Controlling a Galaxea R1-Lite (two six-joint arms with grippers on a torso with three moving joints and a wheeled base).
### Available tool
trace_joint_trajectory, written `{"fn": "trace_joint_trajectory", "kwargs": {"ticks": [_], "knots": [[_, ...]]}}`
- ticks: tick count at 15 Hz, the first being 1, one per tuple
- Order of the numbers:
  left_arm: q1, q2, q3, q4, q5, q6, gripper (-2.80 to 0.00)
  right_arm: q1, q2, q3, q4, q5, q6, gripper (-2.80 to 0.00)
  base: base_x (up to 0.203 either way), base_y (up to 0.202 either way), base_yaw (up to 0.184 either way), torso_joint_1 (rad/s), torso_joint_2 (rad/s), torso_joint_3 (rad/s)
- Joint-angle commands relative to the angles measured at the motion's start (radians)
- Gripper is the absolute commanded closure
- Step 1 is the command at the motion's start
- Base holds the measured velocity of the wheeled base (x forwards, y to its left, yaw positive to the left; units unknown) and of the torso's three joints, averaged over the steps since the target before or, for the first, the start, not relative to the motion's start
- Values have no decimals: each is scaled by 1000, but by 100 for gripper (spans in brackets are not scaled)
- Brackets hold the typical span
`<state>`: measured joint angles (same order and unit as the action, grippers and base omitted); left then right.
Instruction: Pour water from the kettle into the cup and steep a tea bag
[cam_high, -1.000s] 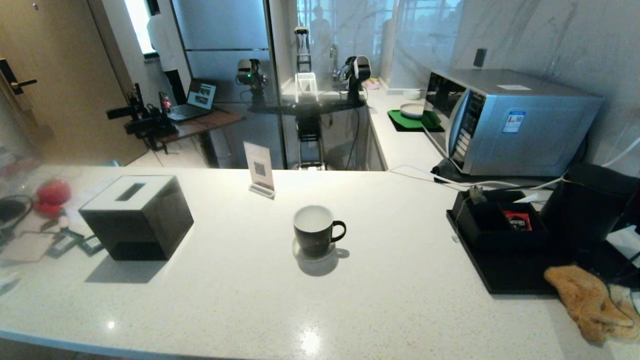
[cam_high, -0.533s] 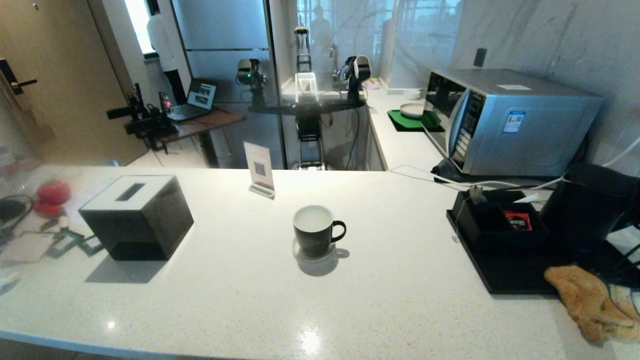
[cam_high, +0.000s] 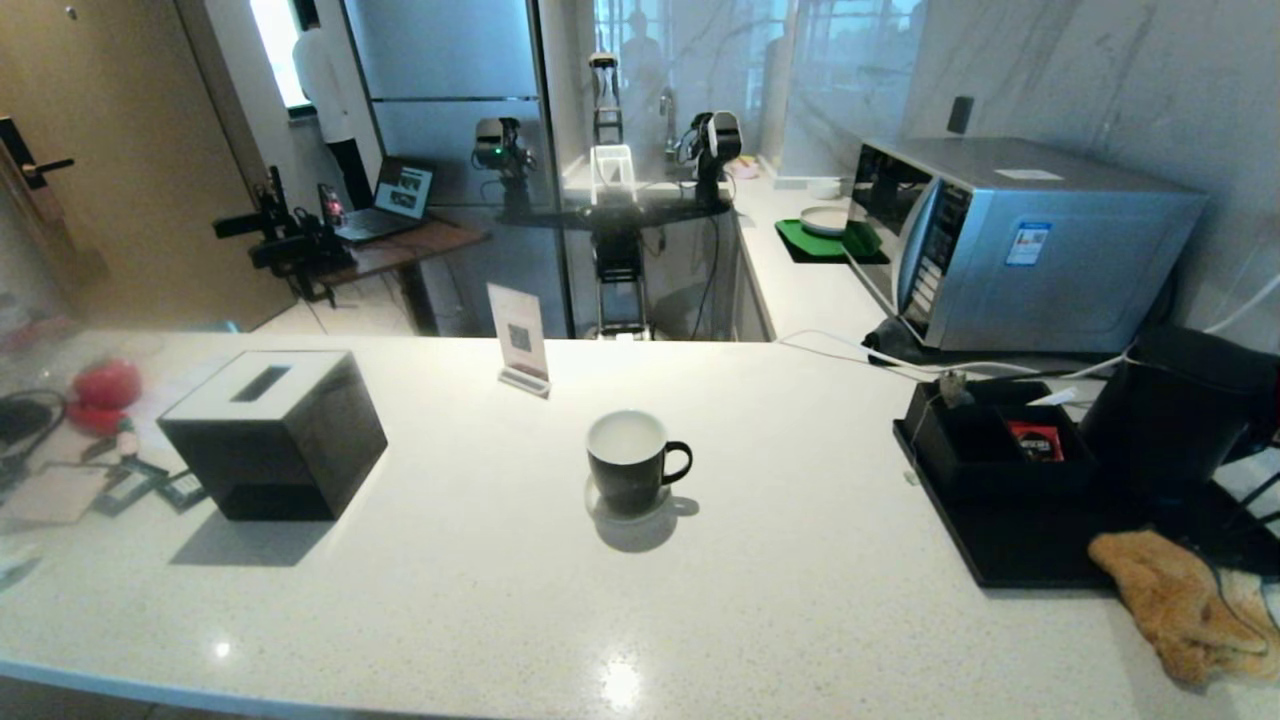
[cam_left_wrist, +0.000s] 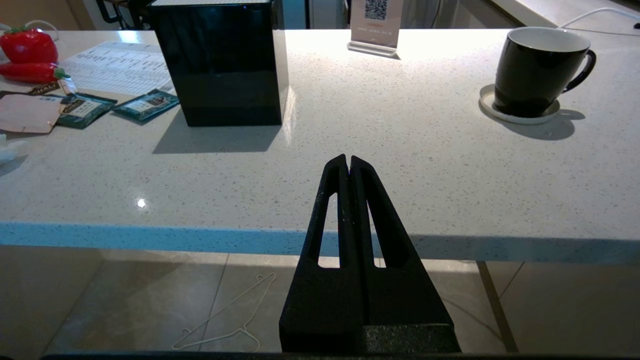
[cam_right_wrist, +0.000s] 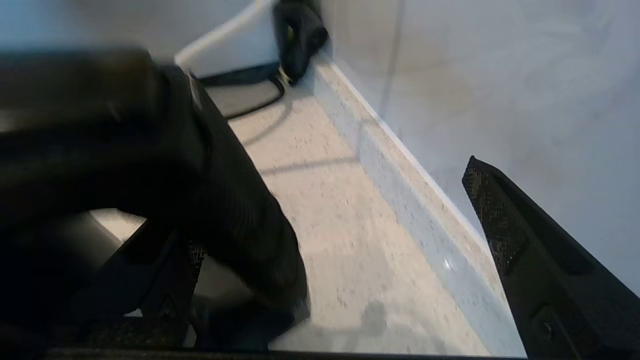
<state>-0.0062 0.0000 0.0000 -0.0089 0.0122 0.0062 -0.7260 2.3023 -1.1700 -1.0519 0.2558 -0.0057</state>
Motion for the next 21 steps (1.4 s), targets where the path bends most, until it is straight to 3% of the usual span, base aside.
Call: {"fn": "trace_joint_trajectory", "kwargs": {"ticks": [1,8,21], "knots": [[0,2,0,0,0,0,0,0,17,-32,-7,31,0,-280,0,0,0,0,0,0],[0,2,0,0,0,0,0,3,37,-86,-17,111,0,-280,0,0,0,0,0,0],[0,2,0,0,0,0,0,8,58,-117,-53,115,7,-280,0,0,0,0,0,0]]}}
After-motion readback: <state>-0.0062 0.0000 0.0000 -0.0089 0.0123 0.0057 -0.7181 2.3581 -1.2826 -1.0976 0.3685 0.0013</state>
